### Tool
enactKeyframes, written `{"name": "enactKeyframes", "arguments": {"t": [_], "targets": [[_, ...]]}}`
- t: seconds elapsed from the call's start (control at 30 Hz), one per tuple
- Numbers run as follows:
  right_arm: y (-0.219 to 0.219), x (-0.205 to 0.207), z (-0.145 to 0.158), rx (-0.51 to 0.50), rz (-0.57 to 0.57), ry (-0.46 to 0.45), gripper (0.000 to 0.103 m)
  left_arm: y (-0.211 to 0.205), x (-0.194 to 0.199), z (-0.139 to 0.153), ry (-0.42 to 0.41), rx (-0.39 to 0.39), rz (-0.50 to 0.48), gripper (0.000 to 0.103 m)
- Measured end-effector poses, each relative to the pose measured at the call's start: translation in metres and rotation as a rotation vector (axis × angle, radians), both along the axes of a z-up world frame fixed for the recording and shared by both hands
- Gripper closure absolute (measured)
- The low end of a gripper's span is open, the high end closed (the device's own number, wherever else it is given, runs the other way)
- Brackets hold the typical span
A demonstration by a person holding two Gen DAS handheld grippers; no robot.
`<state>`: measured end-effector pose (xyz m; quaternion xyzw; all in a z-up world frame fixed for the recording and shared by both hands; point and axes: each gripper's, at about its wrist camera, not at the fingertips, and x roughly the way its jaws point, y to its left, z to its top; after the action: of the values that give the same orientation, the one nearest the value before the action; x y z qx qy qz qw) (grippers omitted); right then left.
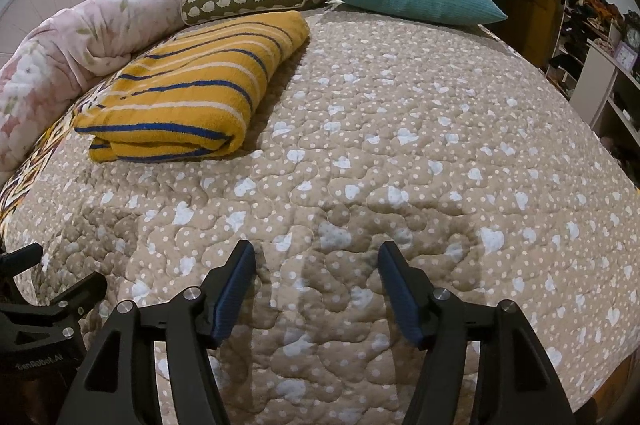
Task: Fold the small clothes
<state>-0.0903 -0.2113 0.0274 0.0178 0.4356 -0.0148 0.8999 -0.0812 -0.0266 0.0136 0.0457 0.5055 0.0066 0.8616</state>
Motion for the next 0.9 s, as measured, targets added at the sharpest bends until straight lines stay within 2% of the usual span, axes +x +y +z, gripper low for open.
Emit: {"name": "enactKeyframes", "arguments": {"t": [0.5,0.9], "targets": [[0.000,0.002,-0.005,-0.027,0.009,-0.005,0.026,0.001,0.000,-0.003,-0.002,-0.019,0.012,0.000],[0.004,-0.002,-0.010,-0.049,0.000,-0.042,0.022,-0.001,0.000,-0.004,-0.003,-0.003,0.012,0.000]]}}
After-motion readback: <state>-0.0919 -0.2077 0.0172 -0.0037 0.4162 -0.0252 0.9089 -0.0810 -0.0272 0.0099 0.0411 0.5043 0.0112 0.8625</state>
